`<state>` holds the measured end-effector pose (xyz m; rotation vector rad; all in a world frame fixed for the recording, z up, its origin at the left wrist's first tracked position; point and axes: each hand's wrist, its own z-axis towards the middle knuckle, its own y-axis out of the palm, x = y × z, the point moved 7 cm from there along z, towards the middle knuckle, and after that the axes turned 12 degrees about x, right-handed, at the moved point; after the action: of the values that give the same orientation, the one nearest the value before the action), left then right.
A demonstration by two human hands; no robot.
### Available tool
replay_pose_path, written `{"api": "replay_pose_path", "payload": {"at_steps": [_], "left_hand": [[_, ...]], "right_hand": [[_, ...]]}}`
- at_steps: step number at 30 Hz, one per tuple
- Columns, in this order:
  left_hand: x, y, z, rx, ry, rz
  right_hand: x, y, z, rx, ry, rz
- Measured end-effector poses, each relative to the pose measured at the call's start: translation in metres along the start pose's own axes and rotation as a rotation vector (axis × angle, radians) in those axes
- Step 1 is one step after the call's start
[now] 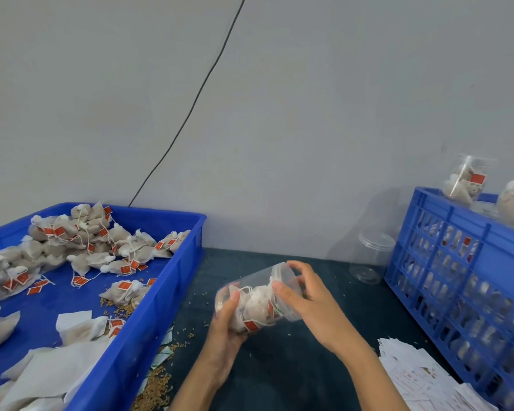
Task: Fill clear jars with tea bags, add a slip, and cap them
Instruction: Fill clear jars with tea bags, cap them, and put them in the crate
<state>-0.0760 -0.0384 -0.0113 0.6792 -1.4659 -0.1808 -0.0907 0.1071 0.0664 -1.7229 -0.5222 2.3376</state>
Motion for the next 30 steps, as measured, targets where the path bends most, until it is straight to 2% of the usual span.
{"api": "replay_pose_path", "payload": {"at_steps": [5,7,11,13,17,23,30], "left_hand": [[-0.005,-0.003,0.003,-0.010,-0.071,-0.017],[-0.008,-0.004,0.003,-0.027,-0.106,-0.017],[-0.007,-0.003,0.001,-0.044,-0.104,0.015],[-0.004,-0.004,-0.001,-0.020,-0.061,0.061],[-0.001,-0.002,-0.003,-0.019,0.022,0.142],[0.004,-0.002,-0.004,-0.009,0.111,0.140],[0.001,0.001,-0.005,0.064,0.074,0.123]], "right_hand": [[-0.007,0.010,-0.004,-0.074,-0.063,0.027],[-0.011,0.012,-0.006,-0.050,-0.124,-0.022],[-0.017,0.010,-0.009,0.080,-0.286,-0.448],[-0.015,0.011,-0.010,0.104,-0.296,-0.553],[-0.007,0.013,-0.009,0.124,-0.240,-0.524],[0.002,0.011,-0.006,0.110,-0.163,-0.422],[0.007,0.008,-0.001,0.106,-0.096,-0.368]]}}
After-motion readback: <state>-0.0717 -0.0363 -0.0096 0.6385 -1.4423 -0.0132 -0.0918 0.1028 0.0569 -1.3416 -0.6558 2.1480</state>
